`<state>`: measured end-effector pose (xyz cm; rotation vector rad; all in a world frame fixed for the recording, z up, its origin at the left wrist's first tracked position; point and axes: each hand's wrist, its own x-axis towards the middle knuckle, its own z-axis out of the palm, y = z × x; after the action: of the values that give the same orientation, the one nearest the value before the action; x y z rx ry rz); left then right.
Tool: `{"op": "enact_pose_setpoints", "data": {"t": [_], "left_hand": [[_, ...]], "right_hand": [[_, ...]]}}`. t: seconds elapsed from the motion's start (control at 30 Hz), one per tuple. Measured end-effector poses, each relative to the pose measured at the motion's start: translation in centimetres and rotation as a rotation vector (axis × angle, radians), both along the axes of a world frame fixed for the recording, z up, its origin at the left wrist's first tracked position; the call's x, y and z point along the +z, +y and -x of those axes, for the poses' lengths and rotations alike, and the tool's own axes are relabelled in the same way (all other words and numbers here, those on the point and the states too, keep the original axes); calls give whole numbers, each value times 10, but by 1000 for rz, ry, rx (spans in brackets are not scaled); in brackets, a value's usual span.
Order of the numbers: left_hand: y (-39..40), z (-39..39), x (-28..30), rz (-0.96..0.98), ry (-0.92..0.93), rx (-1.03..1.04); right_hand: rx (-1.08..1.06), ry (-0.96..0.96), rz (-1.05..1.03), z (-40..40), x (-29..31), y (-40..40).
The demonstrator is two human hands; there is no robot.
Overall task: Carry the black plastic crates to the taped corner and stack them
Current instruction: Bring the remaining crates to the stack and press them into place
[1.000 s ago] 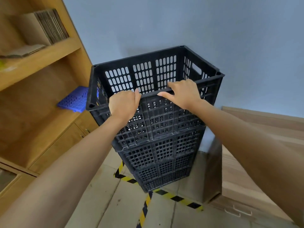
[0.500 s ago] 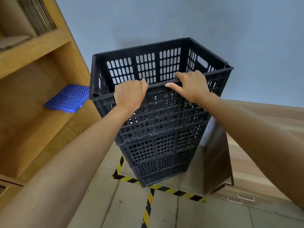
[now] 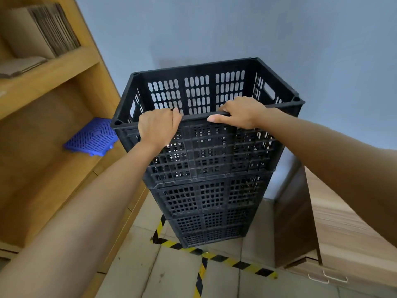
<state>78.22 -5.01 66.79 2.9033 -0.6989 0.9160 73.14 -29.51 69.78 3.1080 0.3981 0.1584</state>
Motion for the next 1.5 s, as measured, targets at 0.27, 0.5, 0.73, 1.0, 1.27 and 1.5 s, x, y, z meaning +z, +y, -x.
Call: {"op": "enact_pose_setpoints", "data": {"t": [0.27, 0.5, 0.73, 1.0, 1.27, 1.5], "left_hand": [[10, -38, -3, 56, -25, -11], [36, -59, -3, 14, -16, -50], [57, -73, -3, 28, 39, -157], [63, -82, -2, 48, -5, -268], [71, -118, -6, 34, -23, -302], [77, -157, -3, 49, -31, -332]], "right_hand": [[-76, -91, 73, -18, -1, 18], [-182, -100, 73, -18, -2, 54], [-282, -106, 60, -16, -6, 83], [-379, -140, 49, -14, -9, 98], [-433, -233, 76, -31, -17, 114], [-468, -274, 144, -59, -23, 129]]}}
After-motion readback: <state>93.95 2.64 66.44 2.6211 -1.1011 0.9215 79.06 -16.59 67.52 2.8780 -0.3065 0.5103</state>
